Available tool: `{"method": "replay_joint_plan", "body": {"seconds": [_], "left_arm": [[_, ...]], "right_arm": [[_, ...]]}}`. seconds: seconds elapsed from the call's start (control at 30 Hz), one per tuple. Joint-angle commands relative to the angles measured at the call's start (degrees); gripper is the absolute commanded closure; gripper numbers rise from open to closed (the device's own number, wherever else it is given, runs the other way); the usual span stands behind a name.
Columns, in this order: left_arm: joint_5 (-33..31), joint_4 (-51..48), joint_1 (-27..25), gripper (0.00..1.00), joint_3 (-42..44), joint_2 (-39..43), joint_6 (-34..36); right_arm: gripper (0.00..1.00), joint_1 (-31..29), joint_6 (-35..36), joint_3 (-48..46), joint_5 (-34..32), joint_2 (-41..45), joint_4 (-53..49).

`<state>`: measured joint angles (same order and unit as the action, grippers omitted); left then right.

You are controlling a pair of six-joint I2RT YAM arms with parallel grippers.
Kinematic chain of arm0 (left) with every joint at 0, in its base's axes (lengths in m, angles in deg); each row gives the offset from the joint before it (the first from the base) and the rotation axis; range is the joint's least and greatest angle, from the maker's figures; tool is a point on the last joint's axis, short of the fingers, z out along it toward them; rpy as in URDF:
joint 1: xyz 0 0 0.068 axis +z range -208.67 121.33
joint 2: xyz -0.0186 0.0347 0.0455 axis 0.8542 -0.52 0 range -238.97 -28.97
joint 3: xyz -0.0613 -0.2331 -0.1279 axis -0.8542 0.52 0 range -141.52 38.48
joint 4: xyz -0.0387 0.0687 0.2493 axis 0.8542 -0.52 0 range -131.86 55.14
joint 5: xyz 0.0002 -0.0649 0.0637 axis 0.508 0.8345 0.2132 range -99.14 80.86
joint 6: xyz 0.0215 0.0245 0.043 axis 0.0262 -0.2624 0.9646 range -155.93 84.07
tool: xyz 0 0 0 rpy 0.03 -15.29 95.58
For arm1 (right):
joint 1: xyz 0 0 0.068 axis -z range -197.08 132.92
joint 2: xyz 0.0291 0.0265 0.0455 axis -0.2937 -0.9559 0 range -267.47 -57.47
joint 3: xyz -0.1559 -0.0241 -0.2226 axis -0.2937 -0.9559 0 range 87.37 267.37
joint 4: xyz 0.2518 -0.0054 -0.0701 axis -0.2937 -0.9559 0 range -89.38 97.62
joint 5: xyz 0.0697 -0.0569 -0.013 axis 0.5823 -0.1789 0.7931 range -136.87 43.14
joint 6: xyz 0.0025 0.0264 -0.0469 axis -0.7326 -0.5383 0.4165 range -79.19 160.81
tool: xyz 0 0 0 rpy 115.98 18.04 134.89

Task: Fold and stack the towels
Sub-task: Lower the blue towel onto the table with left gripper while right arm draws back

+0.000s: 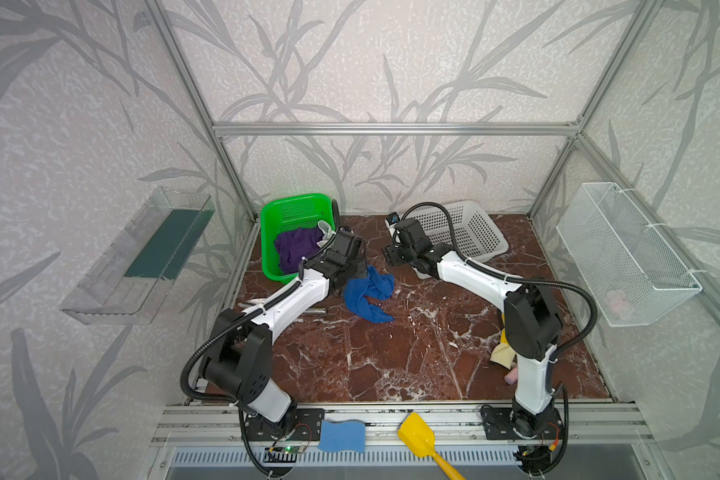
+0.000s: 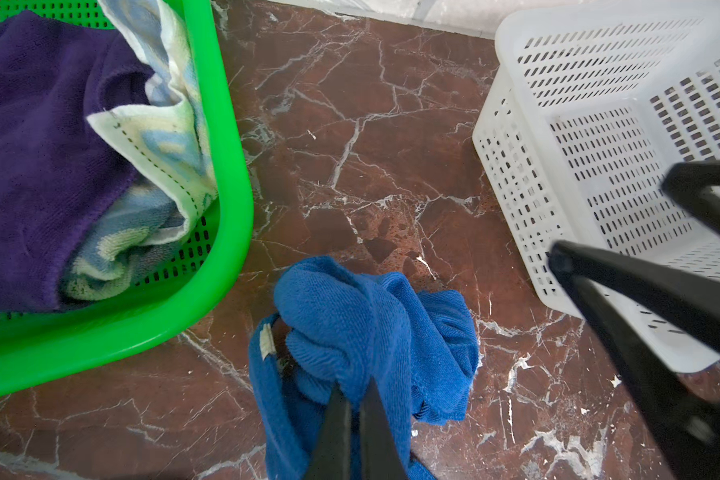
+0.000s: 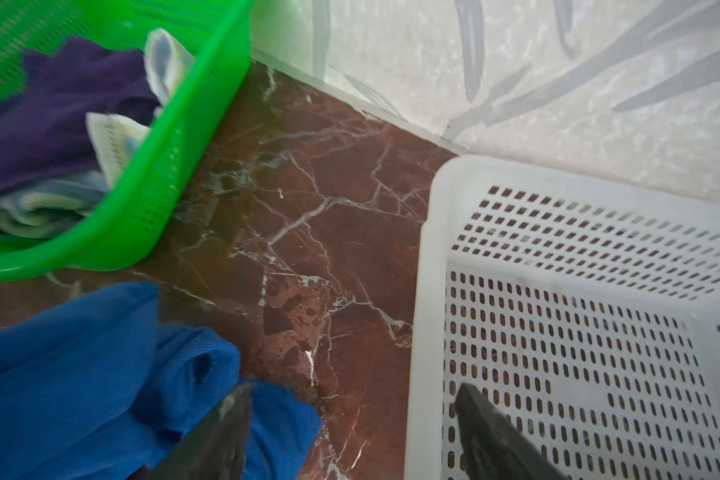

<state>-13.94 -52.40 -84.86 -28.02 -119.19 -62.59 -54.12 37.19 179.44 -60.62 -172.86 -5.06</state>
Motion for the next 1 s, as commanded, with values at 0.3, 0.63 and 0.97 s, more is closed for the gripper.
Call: {"method": "replay_joint_plan", "body": {"seconds": [0.3,0.63,0.97], "left_arm": [[1.3,1.4,-0.4,1.0,-1.2,0.3,-0.2],[2.4,0.8,-0.6,1.0,-2.1,-0.8,-0.2],[2.5,0.0,-1.0,1.0,-3.1,-1.4,0.2]], "right_arm": [[0.5,7.0,-11.5,7.5,-3.2,-8.6,-8.6],[0.61,12.9,-16.9,6.1,-2.9,-9.1,-6.6],[0.6,18.2,-19.5,6.1,-4.7,-9.6,-5.3]]}}
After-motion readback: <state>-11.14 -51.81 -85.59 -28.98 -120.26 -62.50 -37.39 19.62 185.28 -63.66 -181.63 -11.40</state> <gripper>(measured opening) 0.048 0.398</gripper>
